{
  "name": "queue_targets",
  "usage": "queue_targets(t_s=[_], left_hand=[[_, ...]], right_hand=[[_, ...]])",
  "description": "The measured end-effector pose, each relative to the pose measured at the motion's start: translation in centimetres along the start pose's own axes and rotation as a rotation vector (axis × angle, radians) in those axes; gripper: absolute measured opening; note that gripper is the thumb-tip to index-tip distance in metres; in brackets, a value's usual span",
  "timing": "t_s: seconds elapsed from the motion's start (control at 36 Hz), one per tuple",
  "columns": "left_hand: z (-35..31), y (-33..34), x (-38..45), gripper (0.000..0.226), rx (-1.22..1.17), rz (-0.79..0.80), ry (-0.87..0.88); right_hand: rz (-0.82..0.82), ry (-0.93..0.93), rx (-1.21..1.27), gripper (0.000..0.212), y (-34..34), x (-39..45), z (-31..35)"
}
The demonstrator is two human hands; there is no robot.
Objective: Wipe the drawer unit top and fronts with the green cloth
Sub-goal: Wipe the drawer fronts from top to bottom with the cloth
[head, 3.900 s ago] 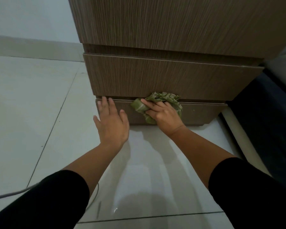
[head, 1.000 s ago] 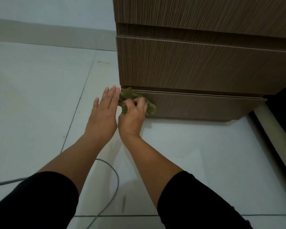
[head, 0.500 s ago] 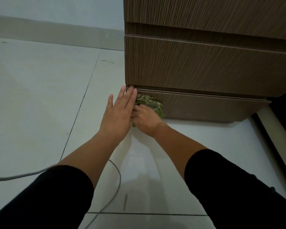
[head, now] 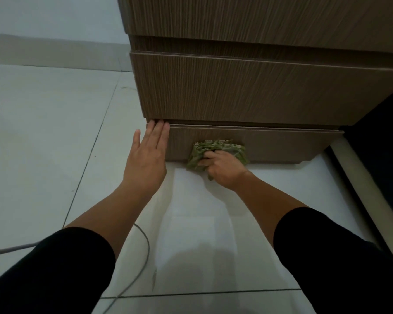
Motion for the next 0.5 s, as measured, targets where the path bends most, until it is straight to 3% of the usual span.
queue_targets(t_s=[0.14, 0.28, 0.5], left_hand=[[-1.6, 0.4, 0.5, 0.07, -0.023, -0.021, 0.045], [-3.9, 0.9, 0.9, 0.069, -0.056, -0.016, 0.102], [-8.3, 2.3, 1.8, 0.068, -0.088, -0.011, 0.141]], right_hand=[[-0.009, 0.029, 0.033, 0.021, 0.3, -2.6, -1.6], [0.078, 0.036, -0.071, 0.029, 1.4, -4.4, -2.8], [0.008, 0.08, -0.029, 0.017, 1.5, -7.2, -4.8]])
Point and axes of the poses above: each hand's wrist, its own x-axis towards the middle knuckle, its own y-axis out of the palm, z = x × y, the point moved 1 cm from there along x, towards the middle knuckle, and after that the axes turned 15 degrees about -z, right-handed, at the moved point
